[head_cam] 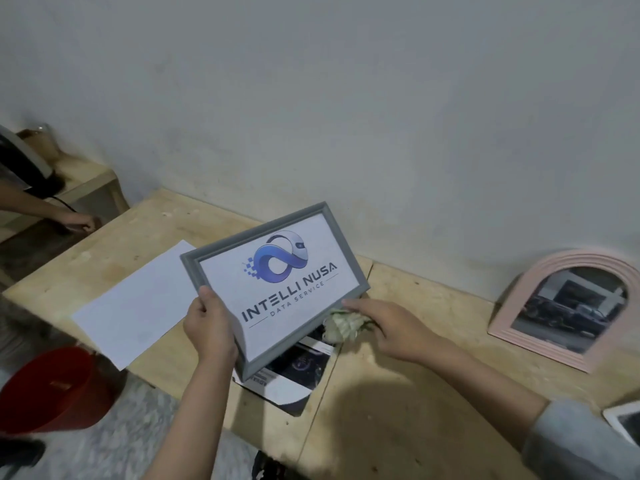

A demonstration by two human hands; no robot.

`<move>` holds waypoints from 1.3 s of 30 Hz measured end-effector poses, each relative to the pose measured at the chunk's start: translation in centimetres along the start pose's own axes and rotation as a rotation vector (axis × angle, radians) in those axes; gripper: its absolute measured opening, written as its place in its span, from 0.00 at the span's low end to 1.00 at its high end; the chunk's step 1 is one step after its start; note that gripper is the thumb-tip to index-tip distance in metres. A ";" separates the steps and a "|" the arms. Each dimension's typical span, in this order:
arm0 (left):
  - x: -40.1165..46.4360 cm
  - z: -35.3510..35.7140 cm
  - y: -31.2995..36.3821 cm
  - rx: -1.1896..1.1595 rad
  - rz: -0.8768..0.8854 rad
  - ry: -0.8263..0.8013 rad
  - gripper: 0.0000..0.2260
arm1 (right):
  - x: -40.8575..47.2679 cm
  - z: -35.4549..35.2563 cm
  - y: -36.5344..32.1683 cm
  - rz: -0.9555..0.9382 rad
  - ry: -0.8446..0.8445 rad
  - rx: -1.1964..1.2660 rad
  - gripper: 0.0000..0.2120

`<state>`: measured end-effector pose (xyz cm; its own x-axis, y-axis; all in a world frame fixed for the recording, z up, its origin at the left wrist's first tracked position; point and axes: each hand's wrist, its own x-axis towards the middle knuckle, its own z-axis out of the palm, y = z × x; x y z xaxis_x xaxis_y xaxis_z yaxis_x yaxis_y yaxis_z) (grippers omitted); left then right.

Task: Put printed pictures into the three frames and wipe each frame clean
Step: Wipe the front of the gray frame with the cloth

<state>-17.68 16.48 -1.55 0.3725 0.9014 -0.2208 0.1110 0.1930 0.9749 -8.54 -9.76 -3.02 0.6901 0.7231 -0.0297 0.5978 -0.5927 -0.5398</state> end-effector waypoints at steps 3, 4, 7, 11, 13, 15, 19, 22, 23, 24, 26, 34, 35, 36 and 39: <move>3.6 -1.0 0.6 0.063 0.047 0.031 0.20 | 4.2 0.1 1.7 0.091 0.099 -0.013 0.28; 5.0 -1.2 0.8 0.081 0.067 0.036 0.20 | 6.1 0.4 2.3 0.130 0.108 -0.027 0.27; 8.6 -1.7 1.2 0.132 0.125 0.027 0.19 | 11.3 1.1 4.6 0.229 0.109 -0.064 0.25; 13.7 -2.2 1.0 0.180 0.150 0.007 0.21 | 17.9 2.3 6.4 0.265 0.147 -0.125 0.23; 15.7 -2.3 0.7 0.179 0.148 -0.012 0.23 | 20.5 3.1 6.9 0.253 0.143 -0.163 0.22; 17.7 -2.4 0.5 0.175 0.134 -0.027 0.23 | 22.9 4.1 7.4 0.283 0.131 -0.195 0.22; 20.4 -2.1 0.4 0.165 0.098 -0.039 0.17 | 25.8 6.2 8.0 0.312 0.114 -0.267 0.18; 21.3 -1.7 0.7 0.139 0.073 -0.043 0.16 | 26.3 8.0 8.8 0.303 0.017 -0.334 0.16; 21.5 -1.6 0.8 0.129 0.065 -0.046 0.16 | 26.2 8.6 9.2 0.317 0.016 -0.318 0.16; 21.8 -1.5 0.8 0.121 0.059 -0.052 0.16 | 26.1 9.1 9.4 0.331 0.025 -0.296 0.18; 21.9 -1.3 1.1 0.112 0.048 -0.070 0.16 | 25.9 9.1 9.4 0.323 0.000 -0.257 0.22; 21.6 0.9 2.7 0.058 0.061 -0.237 0.16 | 23.6 3.8 5.0 0.468 0.316 0.206 0.18; 21.4 1.5 2.7 0.055 0.057 -0.275 0.16 | 22.8 3.2 4.4 0.514 0.412 0.297 0.16; 21.3 2.1 2.7 0.044 0.047 -0.310 0.16 | 22.1 2.7 3.9 0.550 0.482 0.380 0.14; 19.8 4.5 2.7 0.003 0.026 -0.429 0.15 | 19.0 1.0 2.7 0.595 0.590 0.518 0.13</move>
<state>-5.82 33.09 -3.46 0.7244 0.6631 -0.1887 0.0990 0.1708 0.9803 5.80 2.76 -5.84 0.9975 -0.0199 -0.0676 -0.0689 -0.4717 -0.8791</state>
